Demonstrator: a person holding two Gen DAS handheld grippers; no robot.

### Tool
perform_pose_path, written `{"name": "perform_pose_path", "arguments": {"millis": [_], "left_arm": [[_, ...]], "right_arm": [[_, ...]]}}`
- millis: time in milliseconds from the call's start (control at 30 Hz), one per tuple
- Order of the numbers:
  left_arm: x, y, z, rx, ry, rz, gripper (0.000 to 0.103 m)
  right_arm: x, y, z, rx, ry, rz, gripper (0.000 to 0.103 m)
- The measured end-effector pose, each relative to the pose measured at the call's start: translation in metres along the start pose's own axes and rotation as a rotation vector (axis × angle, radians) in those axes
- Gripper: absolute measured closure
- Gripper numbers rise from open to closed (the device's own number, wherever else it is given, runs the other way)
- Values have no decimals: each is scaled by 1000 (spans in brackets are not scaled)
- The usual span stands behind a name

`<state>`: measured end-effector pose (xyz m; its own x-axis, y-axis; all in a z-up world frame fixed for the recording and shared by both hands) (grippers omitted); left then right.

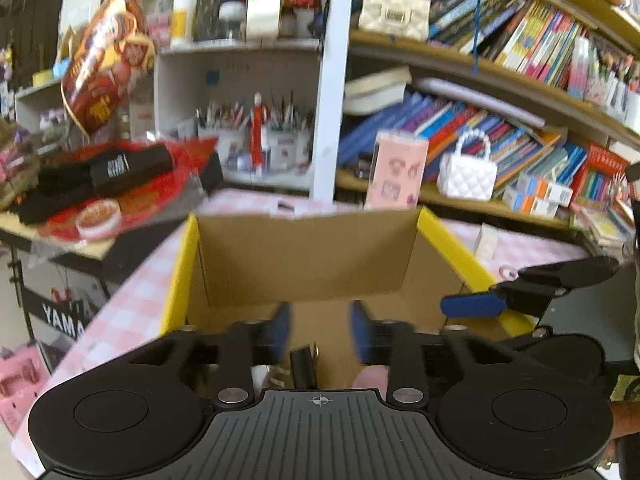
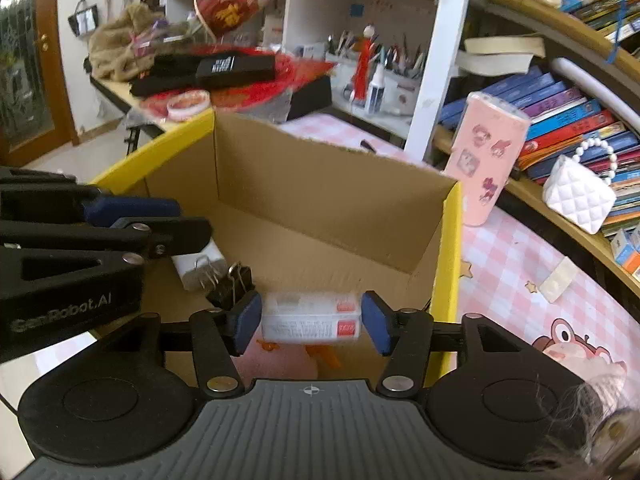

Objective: Organize objects
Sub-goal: 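Open the right tool to drop the white card box into the yellow box, then move both open tools back toward the toys beside the pink pig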

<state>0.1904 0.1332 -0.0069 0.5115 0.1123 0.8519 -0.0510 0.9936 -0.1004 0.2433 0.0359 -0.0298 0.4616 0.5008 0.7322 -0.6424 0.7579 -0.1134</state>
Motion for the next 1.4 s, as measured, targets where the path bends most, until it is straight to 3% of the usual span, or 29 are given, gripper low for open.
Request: {"name": "perform_pose_path", "arguments": {"millis": [167, 333, 500, 600, 900, 1067, 1400], "left_arm": [[13, -1, 28, 2, -91, -2, 35], [16, 4, 60, -24, -113, 82, 30], [-2, 9, 82, -23, -100, 117, 27], [-21, 10, 85, -28, -50, 100, 27], [-77, 7, 104, -40, 69, 57, 27], [-94, -1, 119, -62, 85, 22, 19], [-122, -20, 136, -118, 123, -52, 14]], "right_arm": [[7, -1, 28, -42, -89, -34, 41], [8, -2, 71, -70, -181, -104, 41], [-8, 1, 107, -113, -224, -170, 41], [-25, 6, 116, -145, -219, -207, 41], [-84, 38, 126, -170, -96, -236, 41], [-110, 56, 134, -194, -58, -284, 41], [-156, 71, 157, -305, -14, -411, 35]]}}
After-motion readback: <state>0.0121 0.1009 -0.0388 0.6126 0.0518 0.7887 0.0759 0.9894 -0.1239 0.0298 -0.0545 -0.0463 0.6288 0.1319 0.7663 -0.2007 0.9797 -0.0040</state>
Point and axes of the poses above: each gripper's, at about its wrist camera, not at the fingertips, and z roughly against the way its jaws point, y to its left, x to its top, the point moved 4 cm from there along -z, roughly the way its jaws point, and after that the axes turned 2 degrees about z, right-handed, at the moved point
